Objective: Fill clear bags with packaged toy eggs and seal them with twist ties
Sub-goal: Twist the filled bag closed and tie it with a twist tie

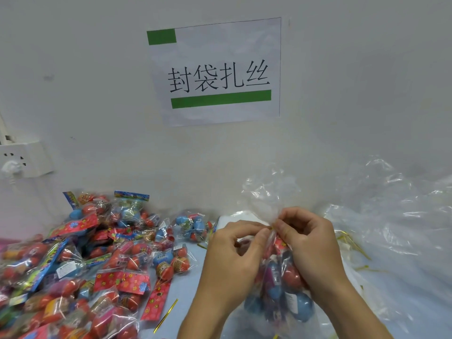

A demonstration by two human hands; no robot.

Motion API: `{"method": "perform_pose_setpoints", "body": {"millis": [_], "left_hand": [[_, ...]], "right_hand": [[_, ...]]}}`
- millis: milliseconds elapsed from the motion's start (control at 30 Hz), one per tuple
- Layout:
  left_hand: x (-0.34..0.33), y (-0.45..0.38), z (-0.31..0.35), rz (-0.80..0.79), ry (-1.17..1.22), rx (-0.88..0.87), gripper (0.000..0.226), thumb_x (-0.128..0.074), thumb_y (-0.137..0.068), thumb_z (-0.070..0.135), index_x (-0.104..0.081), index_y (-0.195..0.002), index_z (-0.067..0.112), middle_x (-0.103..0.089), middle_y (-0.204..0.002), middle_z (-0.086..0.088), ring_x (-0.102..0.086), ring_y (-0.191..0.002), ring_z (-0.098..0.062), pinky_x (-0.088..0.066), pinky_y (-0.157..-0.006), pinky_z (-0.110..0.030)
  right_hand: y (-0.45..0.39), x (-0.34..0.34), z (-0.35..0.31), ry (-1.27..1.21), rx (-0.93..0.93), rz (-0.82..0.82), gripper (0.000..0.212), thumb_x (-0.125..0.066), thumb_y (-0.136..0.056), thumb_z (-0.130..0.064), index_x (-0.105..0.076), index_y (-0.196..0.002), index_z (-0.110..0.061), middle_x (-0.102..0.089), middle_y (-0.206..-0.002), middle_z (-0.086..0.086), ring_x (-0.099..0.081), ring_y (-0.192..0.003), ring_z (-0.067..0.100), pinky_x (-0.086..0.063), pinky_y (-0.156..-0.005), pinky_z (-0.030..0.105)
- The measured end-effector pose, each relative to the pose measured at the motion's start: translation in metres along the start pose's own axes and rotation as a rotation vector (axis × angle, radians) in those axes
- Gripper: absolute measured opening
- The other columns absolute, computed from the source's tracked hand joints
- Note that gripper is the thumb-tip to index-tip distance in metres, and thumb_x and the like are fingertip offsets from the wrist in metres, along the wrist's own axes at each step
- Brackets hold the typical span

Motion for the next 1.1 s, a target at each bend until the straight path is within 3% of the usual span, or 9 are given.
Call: {"method": "perform_pose_setpoints", "body": {"millis": [167,300,400,533,600,667,733,967,1100], "left_hand": [[-0.019,0.004,-0.008,-0.075,0.052,0.032,0.010,-0.069,-0.093,0.023,-0.076,-0.100,0.023,-0.073,-0.104,0.013,-0.067,-0.099,-0.007,-0.053,-0.088,-0.024],[-0.010,0.004,-0.016,0.099,-0.031,0.052,0.019,-0.069,-0.091,0.034,-0.072,-0.110,0.031,-0.068,-0.113,0.020,-0.057,-0.111,0.008,-0.043,-0.092,-0.009],[-0.007,0.011,-0.040,0.202,0.133,0.277,0.042,-0.062,-0.083,0.062,-0.064,-0.115,0.036,-0.061,-0.120,0.023,-0.053,-0.118,0.004,-0.041,-0.100,-0.021],[-0.023,0.027,-0.073,0.269,0.509,0.682,0.028,-0.052,-0.089,0.058,-0.055,-0.109,0.038,-0.055,-0.130,0.008,-0.052,-0.122,-0.019,-0.043,-0.104,-0.039],[-0.047,0.030,-0.075,0.181,0.778,0.775,0.047,-0.054,-0.086,0.061,-0.066,-0.115,0.026,-0.064,-0.126,-0.007,-0.061,-0.117,-0.033,-0.047,-0.103,-0.052],[-0.068,0.028,-0.067,0.077,1.035,0.761,0.065,-0.056,-0.082,0.063,-0.071,-0.119,0.012,-0.069,-0.119,-0.020,-0.066,-0.111,-0.042,-0.050,-0.098,-0.059],[-0.072,0.027,-0.065,0.104,1.113,0.757,0.064,-0.061,-0.081,0.060,-0.071,-0.119,0.009,-0.070,-0.116,-0.022,-0.068,-0.106,-0.042,-0.055,-0.092,-0.056],[-0.048,0.026,-0.076,0.287,1.008,0.710,0.071,-0.070,-0.072,0.060,-0.064,-0.127,0.016,-0.069,-0.121,-0.016,-0.068,-0.109,-0.038,-0.050,-0.098,-0.060],[-0.025,0.026,-0.069,0.461,0.874,0.571,0.068,-0.069,-0.068,0.061,-0.056,-0.127,0.031,-0.068,-0.124,-0.003,-0.070,-0.106,-0.025,-0.058,-0.088,-0.050]], "right_hand": [[-0.004,0.011,0.006,-0.075,-0.046,0.039,0.030,-0.068,-0.087,0.007,-0.070,-0.066,-0.014,-0.067,-0.062,-0.002,-0.062,-0.057,0.008,-0.052,-0.056,0.017],[-0.010,0.023,0.008,-0.172,-0.085,0.066,0.027,-0.065,-0.090,0.001,-0.069,-0.069,-0.015,-0.065,-0.067,0.002,-0.060,-0.065,0.016,-0.052,-0.063,0.029],[-0.013,0.038,0.011,-0.212,-0.115,0.119,0.021,-0.062,-0.093,0.000,-0.065,-0.076,-0.012,-0.063,-0.072,0.004,-0.057,-0.073,0.021,-0.048,-0.072,0.035],[-0.013,0.050,0.016,-0.313,-0.160,0.192,0.024,-0.057,-0.096,-0.001,-0.062,-0.075,-0.011,-0.062,-0.073,0.005,-0.055,-0.069,0.021,-0.049,-0.068,0.033],[-0.011,0.048,0.021,-0.407,-0.200,0.220,0.023,-0.055,-0.097,-0.003,-0.060,-0.076,-0.010,-0.063,-0.072,0.006,-0.056,-0.065,0.020,-0.052,-0.063,0.030],[-0.007,0.038,0.026,-0.489,-0.243,0.217,0.018,-0.054,-0.098,-0.004,-0.059,-0.081,-0.008,-0.061,-0.077,0.011,-0.057,-0.066,0.023,-0.052,-0.066,0.035],[-0.004,0.027,0.030,-0.483,-0.273,0.203,0.013,-0.055,-0.098,-0.005,-0.059,-0.086,-0.006,-0.062,-0.080,0.015,-0.060,-0.067,0.025,-0.053,-0.068,0.036],[-0.001,0.026,0.017,-0.180,-0.197,0.208,0.007,-0.062,-0.097,-0.008,-0.065,-0.091,-0.008,-0.070,-0.093,0.018,-0.066,-0.090,0.038,-0.051,-0.097,0.056],[0.004,0.038,0.000,0.110,-0.170,0.212,0.013,-0.064,-0.097,-0.012,-0.072,-0.092,-0.021,-0.074,-0.093,-0.002,-0.069,-0.094,0.020,-0.056,-0.094,0.050]]}}
Point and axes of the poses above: each hand's wrist, its own y-axis away from the middle knuckle, its own x-axis out of the back of the hand, z = x × y, the point moved 9 cm from there along -y, towards the middle knuckle
